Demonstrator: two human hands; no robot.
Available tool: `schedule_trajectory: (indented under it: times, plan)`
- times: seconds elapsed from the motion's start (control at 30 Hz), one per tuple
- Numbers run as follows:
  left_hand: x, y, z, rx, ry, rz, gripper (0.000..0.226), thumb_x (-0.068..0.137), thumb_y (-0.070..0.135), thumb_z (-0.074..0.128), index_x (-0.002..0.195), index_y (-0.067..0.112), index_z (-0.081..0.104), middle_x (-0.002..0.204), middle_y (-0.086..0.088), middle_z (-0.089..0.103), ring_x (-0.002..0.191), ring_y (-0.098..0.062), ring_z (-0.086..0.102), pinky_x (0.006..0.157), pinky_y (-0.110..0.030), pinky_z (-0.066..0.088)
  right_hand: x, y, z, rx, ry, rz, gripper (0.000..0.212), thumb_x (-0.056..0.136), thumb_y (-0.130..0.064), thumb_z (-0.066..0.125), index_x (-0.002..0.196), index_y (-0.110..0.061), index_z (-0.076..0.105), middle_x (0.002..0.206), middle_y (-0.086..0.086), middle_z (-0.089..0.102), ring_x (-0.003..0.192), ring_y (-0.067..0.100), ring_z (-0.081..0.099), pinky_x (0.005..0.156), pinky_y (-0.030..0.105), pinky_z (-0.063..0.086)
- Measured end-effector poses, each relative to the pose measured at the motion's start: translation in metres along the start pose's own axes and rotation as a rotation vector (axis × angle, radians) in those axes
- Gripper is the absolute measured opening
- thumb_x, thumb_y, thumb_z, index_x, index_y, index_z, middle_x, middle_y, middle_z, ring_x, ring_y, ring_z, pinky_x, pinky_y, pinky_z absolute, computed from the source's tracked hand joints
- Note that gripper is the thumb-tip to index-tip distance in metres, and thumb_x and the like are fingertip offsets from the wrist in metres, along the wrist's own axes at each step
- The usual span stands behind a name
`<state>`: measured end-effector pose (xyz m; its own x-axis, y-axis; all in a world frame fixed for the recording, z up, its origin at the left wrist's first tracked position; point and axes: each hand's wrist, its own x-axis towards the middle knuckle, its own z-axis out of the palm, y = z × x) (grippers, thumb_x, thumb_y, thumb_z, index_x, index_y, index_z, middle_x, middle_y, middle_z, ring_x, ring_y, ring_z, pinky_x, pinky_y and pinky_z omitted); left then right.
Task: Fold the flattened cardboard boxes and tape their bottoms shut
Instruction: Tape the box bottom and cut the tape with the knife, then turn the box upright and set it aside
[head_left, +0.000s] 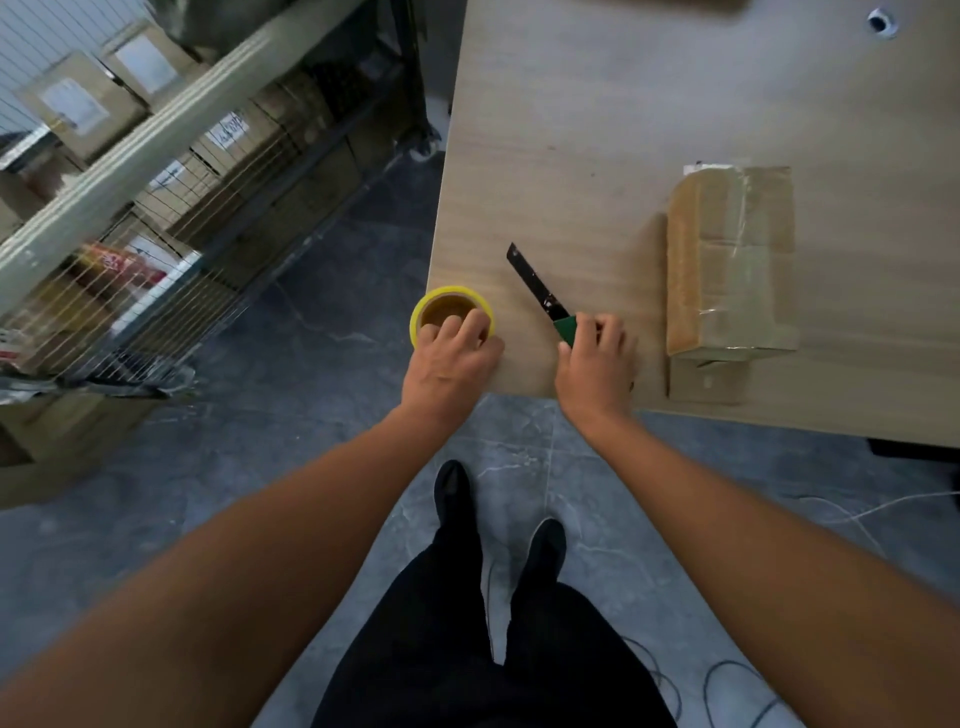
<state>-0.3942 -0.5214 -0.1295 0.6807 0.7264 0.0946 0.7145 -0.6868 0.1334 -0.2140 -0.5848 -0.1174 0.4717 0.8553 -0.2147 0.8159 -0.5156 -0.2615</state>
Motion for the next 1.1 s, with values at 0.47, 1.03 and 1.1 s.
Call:
schedule_trajectory:
  times: [0.47,1.03,1.1]
  plan:
    - [0.018,0.019,-0.028,-0.3,-0.158,-0.437,0.062,0.084,0.045,0.075,0.141,0.038,0.052,0.139,-0.004,0.038,0.13,-0.028,0.034,0.114,-0.041,0.026,-0.003,0.008,-0.026,0.325,0.069,-0.077,0.058,0.102,-0.027,0.051,0.153,-0.004,0.038,0.162,0.012,0.033,0.156,0.026,0.013,0.127,0.042,0.011]
    - [0.123,0.179,-0.048,-0.499,-0.158,-0.096,0.075,0.106,0.054,0.026,0.163,0.015,-0.003,0.17,-0.001,-0.014,0.155,-0.016,-0.018,0.127,-0.038,-0.005,0.011,0.172,-0.133,0.046,0.136,-0.116,0.072,0.102,-0.054,0.029,0.16,-0.012,0.023,0.169,0.007,0.014,0.157,0.021,0.0,0.125,0.034,0.002]
    - [0.131,0.192,-0.035,-0.561,-0.15,-0.144,0.077,0.105,0.054,0.028,0.162,0.014,-0.004,0.17,-0.002,-0.015,0.155,-0.016,-0.017,0.127,-0.034,-0.006,0.025,0.183,-0.128,0.053,0.103,-0.162,0.077,0.1,-0.059,0.025,0.161,-0.012,0.021,0.17,0.007,0.01,0.157,0.021,-0.001,0.125,0.032,0.001]
